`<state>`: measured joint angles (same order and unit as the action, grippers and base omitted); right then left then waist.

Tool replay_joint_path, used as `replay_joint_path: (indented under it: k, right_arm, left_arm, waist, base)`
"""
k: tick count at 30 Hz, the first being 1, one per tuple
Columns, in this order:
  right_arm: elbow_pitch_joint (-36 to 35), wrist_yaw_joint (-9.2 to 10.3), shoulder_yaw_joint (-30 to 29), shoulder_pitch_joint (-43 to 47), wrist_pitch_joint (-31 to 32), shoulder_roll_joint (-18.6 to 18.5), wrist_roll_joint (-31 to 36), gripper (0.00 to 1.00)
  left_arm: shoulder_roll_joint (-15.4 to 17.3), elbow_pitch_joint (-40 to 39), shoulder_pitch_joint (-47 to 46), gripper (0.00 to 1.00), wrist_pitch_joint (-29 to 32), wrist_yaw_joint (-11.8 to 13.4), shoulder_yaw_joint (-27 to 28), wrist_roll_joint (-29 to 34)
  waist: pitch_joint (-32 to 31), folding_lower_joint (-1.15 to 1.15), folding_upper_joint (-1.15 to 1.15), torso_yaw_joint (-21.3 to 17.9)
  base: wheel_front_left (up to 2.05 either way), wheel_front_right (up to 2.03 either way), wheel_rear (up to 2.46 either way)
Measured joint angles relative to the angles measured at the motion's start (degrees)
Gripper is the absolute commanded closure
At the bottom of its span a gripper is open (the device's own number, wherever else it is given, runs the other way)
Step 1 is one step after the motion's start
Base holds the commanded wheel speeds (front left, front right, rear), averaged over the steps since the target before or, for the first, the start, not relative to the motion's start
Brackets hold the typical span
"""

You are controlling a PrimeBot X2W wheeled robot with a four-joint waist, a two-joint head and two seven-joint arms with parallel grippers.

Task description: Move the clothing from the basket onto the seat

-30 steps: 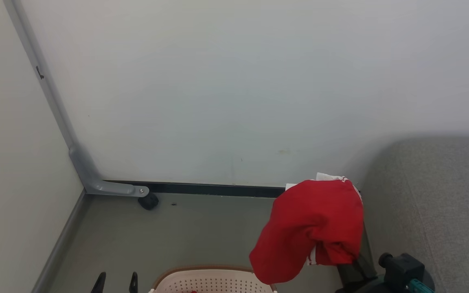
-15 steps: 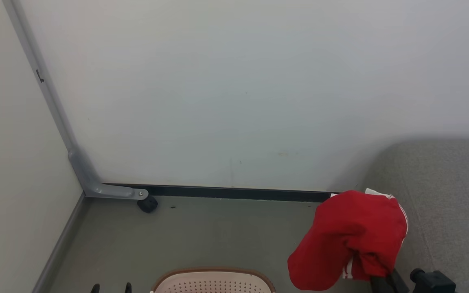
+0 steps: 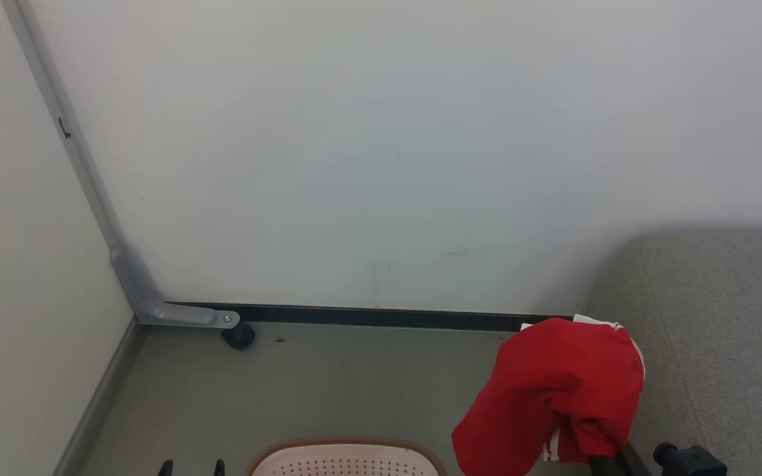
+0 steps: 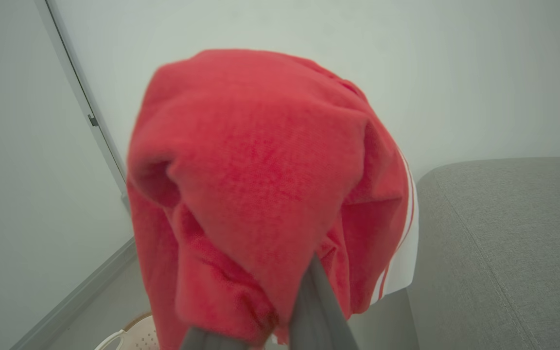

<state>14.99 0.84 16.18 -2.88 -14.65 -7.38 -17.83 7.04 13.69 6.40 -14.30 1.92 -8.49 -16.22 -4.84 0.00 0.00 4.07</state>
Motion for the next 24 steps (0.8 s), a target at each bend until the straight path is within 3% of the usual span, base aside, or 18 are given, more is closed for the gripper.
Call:
replay_joint_path:
  k: [14,24]
  right_arm:
    - [-0.05,-0.34,-1.38,-0.03,0.0,0.9,0.85,1.0]
    - [-1.09,-0.15,-2.68,-0.36,0.0,1.05,2.98,1.0]
  left_arm:
    - [-0.55,-1.0,0.58,0.0,0.0,-0.94,0.45,1.47]
    - [-1.41,-2.65,1.1,0.0,0.0,-2.48,0.45,1.7]
  waist:
    - [0.16,0.01,0.0,-0.91]
    - [1.3,0.01,0.0,-5.2]
  base:
    - [0.0,0.0,0.0]
    - [0.0,0.0,0.0]
